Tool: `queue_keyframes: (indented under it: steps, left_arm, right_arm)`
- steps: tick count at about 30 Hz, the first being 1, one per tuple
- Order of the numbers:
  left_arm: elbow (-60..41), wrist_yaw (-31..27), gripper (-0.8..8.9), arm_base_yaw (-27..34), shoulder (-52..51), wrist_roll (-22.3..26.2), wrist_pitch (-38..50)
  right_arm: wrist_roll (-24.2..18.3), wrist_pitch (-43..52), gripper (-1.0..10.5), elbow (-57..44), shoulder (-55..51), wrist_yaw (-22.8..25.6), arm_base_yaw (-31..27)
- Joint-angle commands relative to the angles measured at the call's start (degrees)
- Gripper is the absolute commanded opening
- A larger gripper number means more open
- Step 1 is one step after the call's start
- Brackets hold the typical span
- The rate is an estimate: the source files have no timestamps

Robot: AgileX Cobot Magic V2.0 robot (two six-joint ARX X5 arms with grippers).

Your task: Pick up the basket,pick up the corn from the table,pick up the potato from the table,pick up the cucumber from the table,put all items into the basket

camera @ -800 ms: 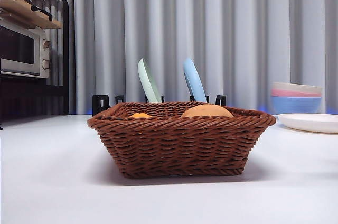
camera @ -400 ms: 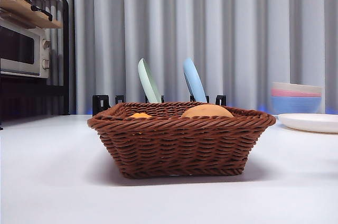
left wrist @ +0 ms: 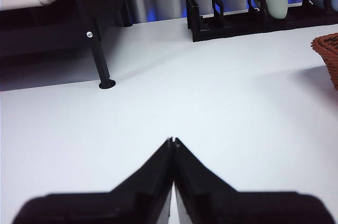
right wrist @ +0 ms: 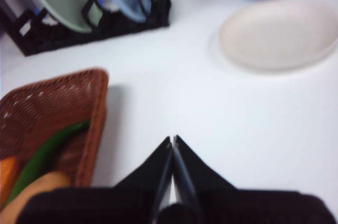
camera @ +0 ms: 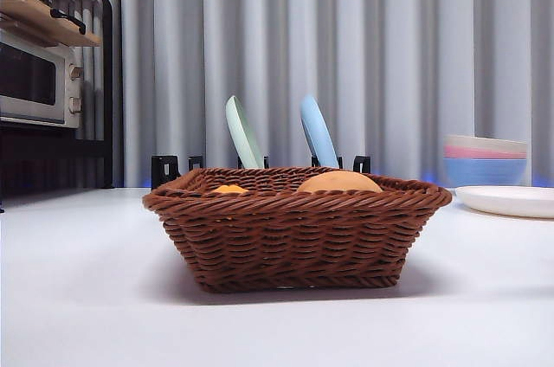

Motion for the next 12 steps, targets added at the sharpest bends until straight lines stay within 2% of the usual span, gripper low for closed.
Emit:
queue_keyframes:
  steps: [1, 8, 10, 12]
  left_arm:
    - [-0.8, 0.4, -0.02, 0.1, -0.2, 0.2, 0.0]
    - [-0.8, 0.4, -0.02, 0.1, -0.2, 0.2, 0.0]
    - [-0.8, 0.4, -0.02, 0.1, -0.2, 0.2, 0.0]
    - [-0.8, 0.4, -0.02, 0.1, -0.2, 0.2, 0.0]
  right_arm:
    - [-12.2, 2.7, 0.0, -3.1, -3.8, -6.1, -6.5]
    - [-21.9, 13.1, 0.0, -13.1, -14.7, -28.5, -22.0]
    - [-22.8, 16.1, 0.0, -16.3, -17.0, -32.7, -24.9]
    - [-22.9, 18.4, 0.0, -19.1, -18.3, -33.5, -26.3]
